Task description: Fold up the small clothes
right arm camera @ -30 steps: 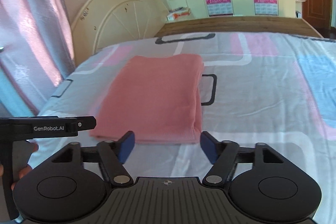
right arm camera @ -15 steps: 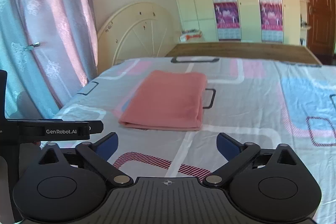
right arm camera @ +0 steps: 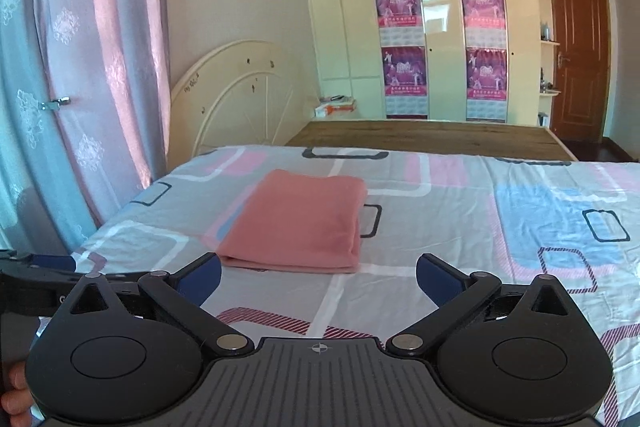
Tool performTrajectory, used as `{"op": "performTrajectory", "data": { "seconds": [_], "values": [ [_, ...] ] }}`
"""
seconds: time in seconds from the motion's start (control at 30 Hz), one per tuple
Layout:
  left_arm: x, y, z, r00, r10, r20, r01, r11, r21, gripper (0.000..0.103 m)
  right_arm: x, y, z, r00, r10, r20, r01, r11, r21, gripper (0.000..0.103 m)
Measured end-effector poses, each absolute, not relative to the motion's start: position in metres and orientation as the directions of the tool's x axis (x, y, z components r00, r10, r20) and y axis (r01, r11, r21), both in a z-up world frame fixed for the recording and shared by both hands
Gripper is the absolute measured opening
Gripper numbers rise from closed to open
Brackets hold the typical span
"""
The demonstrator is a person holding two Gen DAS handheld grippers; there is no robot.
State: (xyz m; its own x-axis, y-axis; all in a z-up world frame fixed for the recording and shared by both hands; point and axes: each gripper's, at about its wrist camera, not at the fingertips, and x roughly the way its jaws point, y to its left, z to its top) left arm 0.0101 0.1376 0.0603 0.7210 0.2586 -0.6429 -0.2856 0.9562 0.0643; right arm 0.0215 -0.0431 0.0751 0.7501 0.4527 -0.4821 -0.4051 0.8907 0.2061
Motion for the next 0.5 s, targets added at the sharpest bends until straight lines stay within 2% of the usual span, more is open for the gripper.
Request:
{"op": "performTrajectory", "data": {
  "seconds": [0.5],
  "values": [
    [0.001, 0.135, 0.065, 0.724, 0.246, -0.644, -0.280, 0.959, 0.051, 0.102, 0.010, -0.046, 0.079, 0.754, 0.452, -0.477, -0.407, 0.891, 0.201, 0.102]
  ]
}}
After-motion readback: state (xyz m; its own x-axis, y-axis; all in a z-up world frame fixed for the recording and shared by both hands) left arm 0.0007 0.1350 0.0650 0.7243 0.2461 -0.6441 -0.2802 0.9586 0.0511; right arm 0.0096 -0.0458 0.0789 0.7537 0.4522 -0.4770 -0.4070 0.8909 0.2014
